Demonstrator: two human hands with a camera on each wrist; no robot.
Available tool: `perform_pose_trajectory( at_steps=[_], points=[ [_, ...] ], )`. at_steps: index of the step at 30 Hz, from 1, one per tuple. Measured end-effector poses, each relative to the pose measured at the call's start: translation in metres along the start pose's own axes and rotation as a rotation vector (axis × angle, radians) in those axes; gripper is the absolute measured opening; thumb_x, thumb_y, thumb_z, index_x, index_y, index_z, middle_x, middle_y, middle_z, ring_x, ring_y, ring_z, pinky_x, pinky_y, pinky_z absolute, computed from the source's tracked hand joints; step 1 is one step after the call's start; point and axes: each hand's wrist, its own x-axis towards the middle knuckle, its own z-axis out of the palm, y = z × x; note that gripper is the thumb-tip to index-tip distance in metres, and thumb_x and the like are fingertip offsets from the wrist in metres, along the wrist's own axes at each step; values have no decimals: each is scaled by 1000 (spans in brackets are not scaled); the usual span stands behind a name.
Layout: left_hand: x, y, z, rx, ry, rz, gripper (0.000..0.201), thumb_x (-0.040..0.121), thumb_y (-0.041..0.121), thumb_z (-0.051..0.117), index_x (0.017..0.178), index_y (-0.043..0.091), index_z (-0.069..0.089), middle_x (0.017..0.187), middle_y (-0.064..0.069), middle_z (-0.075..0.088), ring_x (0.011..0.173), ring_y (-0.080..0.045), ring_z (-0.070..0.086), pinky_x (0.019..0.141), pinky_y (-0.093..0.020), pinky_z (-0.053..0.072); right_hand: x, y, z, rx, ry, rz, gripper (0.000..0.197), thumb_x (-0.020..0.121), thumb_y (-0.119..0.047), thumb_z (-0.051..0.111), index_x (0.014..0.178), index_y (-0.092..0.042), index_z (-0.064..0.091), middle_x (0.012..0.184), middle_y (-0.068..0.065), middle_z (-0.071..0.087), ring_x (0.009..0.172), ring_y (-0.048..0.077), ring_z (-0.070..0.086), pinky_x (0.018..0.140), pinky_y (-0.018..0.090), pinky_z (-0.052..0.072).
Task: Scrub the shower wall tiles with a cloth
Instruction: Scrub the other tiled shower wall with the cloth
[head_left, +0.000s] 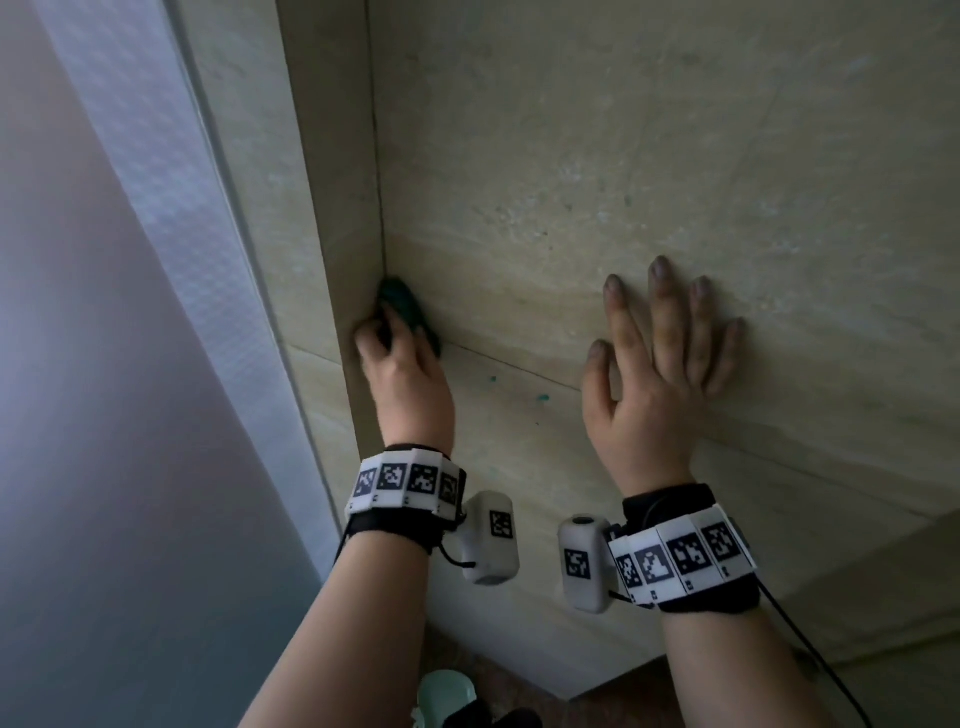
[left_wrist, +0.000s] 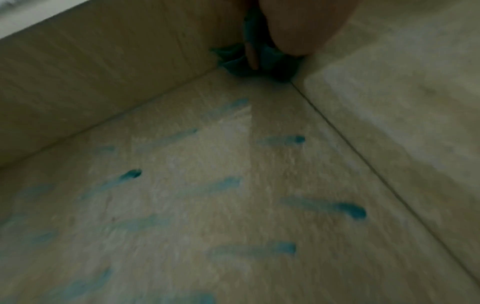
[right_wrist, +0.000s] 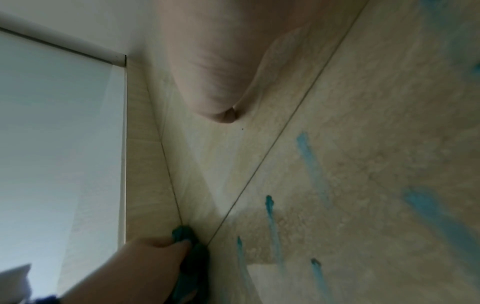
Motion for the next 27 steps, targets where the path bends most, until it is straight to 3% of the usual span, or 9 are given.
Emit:
perform_pose_trajectory(
  at_steps=[3, 5, 8, 11, 15, 17, 20, 24, 27],
  points=[
    [2, 9, 0, -25, -24, -131, 45, 101, 12, 42, 141, -9, 37, 127, -30, 40, 114, -45, 46, 101, -38, 37, 1, -2, -3, -21, -12, -3, 47, 92, -20, 59, 138, -20, 51, 148, 7, 39, 143, 27, 20, 117, 49, 7],
    [-3, 17, 1, -114, -50, -182, 46, 101, 14, 42, 141, -8, 37, 126, -25, 38, 107, -35, 47, 94, -26, 36, 2, -5, -5, -32, -29, 0, 48, 91, -18, 60, 138, -19, 51, 148, 8, 39, 140, 32, 24, 116, 51, 10],
    [-18, 33, -3, -229, -97, 62, 42, 97, 12, 50, 131, -13, 48, 109, -21, 44, 87, -12, 42, 80, -12, 35, 1, -9, -9, -45, -65, 21, 49, 90, -16, 59, 139, -18, 50, 149, 10, 37, 140, 33, 23, 115, 53, 12],
    [-20, 43, -4, -318, -208, 409, 38, 92, 11, 52, 120, -15, 57, 98, -24, 51, 85, -12, 46, 77, -12, 41, -3, -12, -18, -32, -113, 58, 52, 89, -12, 60, 140, -14, 48, 150, 13, 35, 141, 33, 23, 115, 52, 16],
    [-6, 67, -9, -517, -313, 524, 33, 90, 5, 56, 119, -11, 59, 101, -18, 52, 90, 1, 43, 82, -4, 40, -11, -9, -43, 97, -132, 155, 47, 92, -7, 56, 138, -5, 48, 148, 18, 37, 139, 30, 32, 113, 45, 28],
    [-7, 79, -8, -617, -380, 498, 32, 90, 5, 59, 120, -9, 60, 103, -9, 51, 93, 0, 46, 83, -5, 40, -14, -8, -60, 232, -123, 241, 43, 94, -7, 53, 136, -2, 48, 144, 16, 43, 135, 24, 40, 110, 36, 34],
    [-20, 97, -6, -803, -612, 319, 29, 90, 7, 62, 117, -4, 65, 105, -5, 59, 95, -6, 57, 84, -14, 47, -15, -10, -90, 385, -105, 380, 44, 95, -14, 53, 136, -2, 46, 137, 4, 48, 129, 6, 46, 106, 22, 38],
    [-48, 121, -5, -1021, -940, 150, 22, 89, 3, 64, 110, 8, 67, 102, -5, 67, 95, -9, 65, 86, -23, 51, -24, -5, -115, 438, -130, 480, 48, 96, -23, 51, 140, -8, 41, 142, 5, 46, 129, 21, 49, 103, 45, 44],
    [-62, 135, 2, -1097, -1108, 102, 27, 91, -1, 59, 111, 17, 64, 104, -7, 67, 96, -12, 66, 86, -28, 53, -34, 10, -129, 418, -107, 512, 49, 96, -25, 51, 141, -9, 39, 144, 4, 42, 133, 19, 44, 104, 47, 43]
  ],
)
